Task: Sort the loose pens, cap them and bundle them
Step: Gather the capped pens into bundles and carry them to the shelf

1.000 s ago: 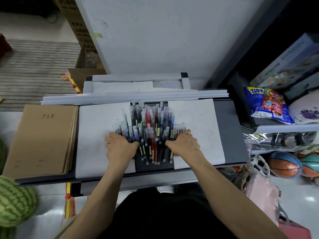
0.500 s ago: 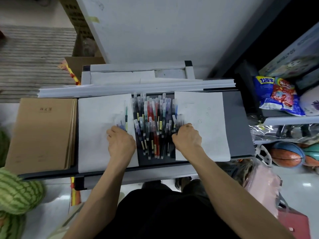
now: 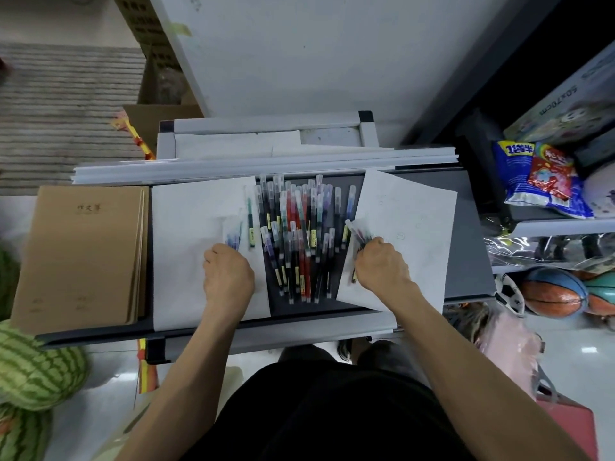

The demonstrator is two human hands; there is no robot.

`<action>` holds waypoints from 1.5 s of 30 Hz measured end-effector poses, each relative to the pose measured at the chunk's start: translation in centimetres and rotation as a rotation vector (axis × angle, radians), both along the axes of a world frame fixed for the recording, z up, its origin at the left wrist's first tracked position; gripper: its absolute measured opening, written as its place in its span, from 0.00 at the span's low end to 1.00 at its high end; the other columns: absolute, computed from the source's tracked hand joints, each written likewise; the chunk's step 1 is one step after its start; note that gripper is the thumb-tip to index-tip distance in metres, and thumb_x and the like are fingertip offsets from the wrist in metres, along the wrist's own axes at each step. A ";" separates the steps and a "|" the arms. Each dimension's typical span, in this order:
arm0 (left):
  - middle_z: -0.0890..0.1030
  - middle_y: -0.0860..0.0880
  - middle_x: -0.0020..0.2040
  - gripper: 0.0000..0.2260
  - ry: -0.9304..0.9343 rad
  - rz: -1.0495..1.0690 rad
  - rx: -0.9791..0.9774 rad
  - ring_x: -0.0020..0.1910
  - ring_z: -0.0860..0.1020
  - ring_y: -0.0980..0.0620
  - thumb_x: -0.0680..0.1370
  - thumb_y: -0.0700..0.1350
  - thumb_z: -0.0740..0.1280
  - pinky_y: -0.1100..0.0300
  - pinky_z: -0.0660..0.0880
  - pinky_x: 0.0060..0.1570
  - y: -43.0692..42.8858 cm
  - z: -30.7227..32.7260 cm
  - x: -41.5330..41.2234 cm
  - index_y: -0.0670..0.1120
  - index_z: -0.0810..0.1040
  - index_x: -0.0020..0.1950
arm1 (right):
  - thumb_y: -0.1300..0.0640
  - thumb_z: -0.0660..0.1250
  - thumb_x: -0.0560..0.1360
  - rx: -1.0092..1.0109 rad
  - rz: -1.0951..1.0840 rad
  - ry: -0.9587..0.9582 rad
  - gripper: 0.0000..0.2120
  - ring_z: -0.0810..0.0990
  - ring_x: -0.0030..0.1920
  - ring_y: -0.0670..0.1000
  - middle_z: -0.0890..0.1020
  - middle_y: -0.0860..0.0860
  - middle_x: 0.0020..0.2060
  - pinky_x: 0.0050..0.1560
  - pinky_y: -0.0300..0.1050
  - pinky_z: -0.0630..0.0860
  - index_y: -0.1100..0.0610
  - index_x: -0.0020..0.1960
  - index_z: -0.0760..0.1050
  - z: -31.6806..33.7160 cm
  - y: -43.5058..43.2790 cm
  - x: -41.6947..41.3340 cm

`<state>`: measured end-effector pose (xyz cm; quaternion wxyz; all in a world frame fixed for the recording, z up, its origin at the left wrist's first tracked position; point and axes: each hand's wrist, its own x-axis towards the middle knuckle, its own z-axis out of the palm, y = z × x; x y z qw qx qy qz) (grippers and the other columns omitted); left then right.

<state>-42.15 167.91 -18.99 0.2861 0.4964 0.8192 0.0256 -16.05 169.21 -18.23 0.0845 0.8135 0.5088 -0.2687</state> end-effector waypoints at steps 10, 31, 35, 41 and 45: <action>0.71 0.32 0.66 0.14 0.002 -0.038 -0.027 0.65 0.71 0.34 0.82 0.33 0.58 0.47 0.70 0.63 -0.1 0.5 -0.2 0.30 0.69 0.66 | 0.62 0.59 0.79 -0.014 0.164 -0.131 0.11 0.82 0.55 0.62 0.82 0.59 0.55 0.44 0.50 0.71 0.63 0.61 0.67 0.2 0.9 -0.8; 0.78 0.30 0.57 0.08 -0.156 0.083 0.008 0.44 0.70 0.39 0.87 0.45 0.58 0.49 0.67 0.45 -0.2 0.0 -3.0 0.40 0.64 0.54 | 0.55 0.57 0.84 0.128 -0.013 0.174 0.09 0.79 0.52 0.65 0.79 0.65 0.56 0.47 0.51 0.72 0.62 0.55 0.66 0.8 5.0 -1.3; 0.79 0.31 0.56 0.08 -0.160 0.096 -0.008 0.44 0.73 0.38 0.86 0.45 0.58 0.48 0.71 0.45 0.1 0.0 -3.3 0.40 0.64 0.54 | 0.51 0.59 0.86 0.097 0.051 0.079 0.18 0.80 0.61 0.66 0.79 0.64 0.61 0.53 0.56 0.76 0.66 0.64 0.66 0.1 6.1 -3.1; 0.81 0.35 0.54 0.09 -0.255 0.130 -0.042 0.48 0.83 0.35 0.86 0.46 0.59 0.39 0.81 0.53 -0.1 -0.3 -3.6 0.41 0.67 0.57 | 0.51 0.63 0.84 0.095 0.102 0.048 0.21 0.81 0.59 0.65 0.79 0.64 0.60 0.50 0.52 0.76 0.69 0.66 0.69 -0.5 6.5 -3.3; 0.83 0.41 0.48 0.08 -0.368 0.158 0.015 0.42 0.83 0.42 0.86 0.45 0.60 0.50 0.81 0.42 -0.4 -0.6 -3.6 0.40 0.71 0.56 | 0.52 0.62 0.82 0.114 0.187 0.080 0.12 0.79 0.45 0.61 0.79 0.59 0.46 0.42 0.47 0.73 0.61 0.50 0.73 0.0 6.8 -2.8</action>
